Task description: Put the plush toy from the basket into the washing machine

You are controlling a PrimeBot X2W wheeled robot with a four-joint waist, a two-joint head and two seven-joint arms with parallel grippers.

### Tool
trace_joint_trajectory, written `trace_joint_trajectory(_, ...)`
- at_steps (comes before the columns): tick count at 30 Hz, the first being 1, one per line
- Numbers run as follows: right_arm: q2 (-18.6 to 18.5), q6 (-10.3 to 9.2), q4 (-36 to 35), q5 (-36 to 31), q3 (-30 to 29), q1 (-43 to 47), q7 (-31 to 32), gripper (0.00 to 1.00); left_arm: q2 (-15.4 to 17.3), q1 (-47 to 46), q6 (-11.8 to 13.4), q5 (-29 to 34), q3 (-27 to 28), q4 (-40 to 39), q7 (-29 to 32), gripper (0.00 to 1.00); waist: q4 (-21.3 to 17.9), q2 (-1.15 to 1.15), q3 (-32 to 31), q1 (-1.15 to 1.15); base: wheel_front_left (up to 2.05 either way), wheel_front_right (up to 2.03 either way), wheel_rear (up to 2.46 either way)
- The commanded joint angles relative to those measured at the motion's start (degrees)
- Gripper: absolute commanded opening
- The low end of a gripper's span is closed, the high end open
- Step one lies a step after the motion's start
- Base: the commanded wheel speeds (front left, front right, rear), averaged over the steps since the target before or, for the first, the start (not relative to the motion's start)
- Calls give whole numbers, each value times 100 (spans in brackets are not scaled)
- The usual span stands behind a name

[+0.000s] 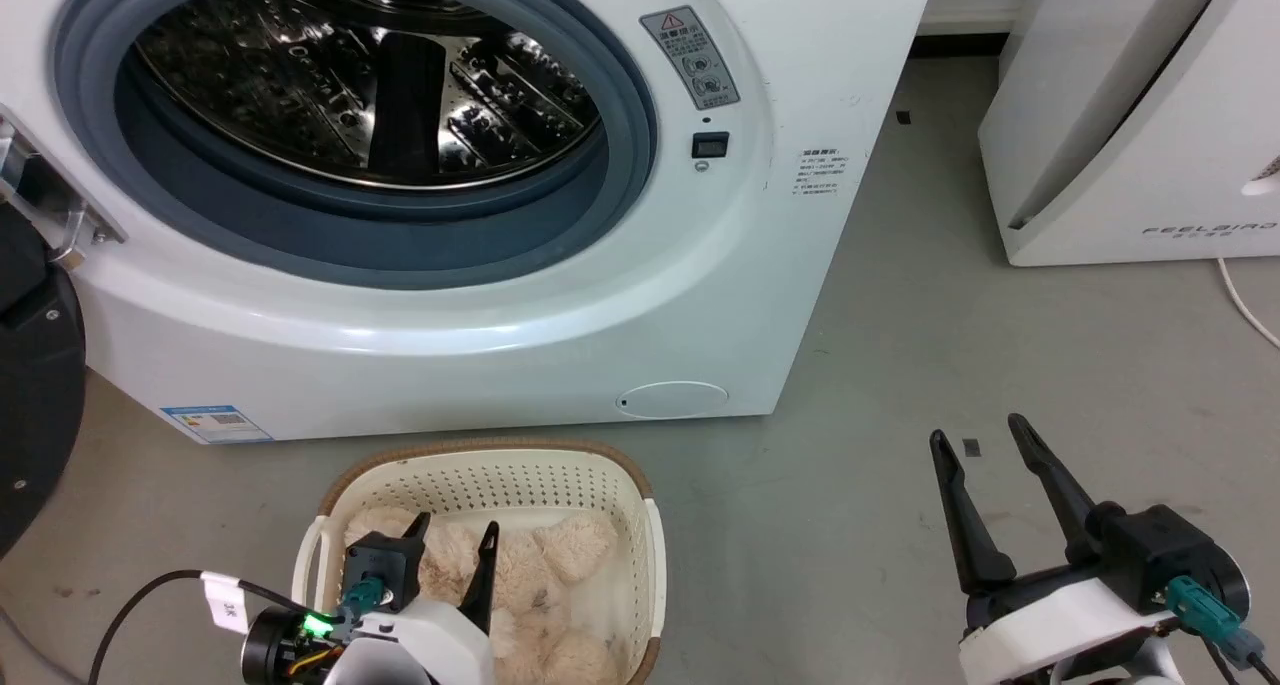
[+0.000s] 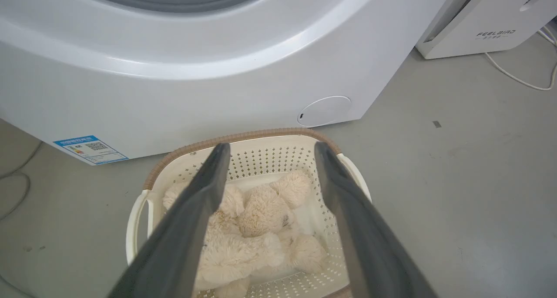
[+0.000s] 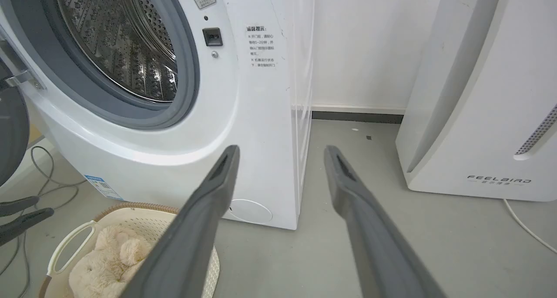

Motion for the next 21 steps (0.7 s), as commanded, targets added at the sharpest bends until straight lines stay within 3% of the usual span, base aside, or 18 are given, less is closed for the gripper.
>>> trace_joint_trajectory(1, 0, -3, 10, 51, 22, -108, -71, 100, 39, -131, -32, -57, -50, 174, -65, 100, -15, 0, 38, 0, 0, 0, 0)
trace_joint_trajectory(21, 0, -4, 27, 222, 108, -282, -299, 100, 234, -724, -148, -406, -732, 1640, -125, 100, -150, 0, 587, 0, 0, 0, 0)
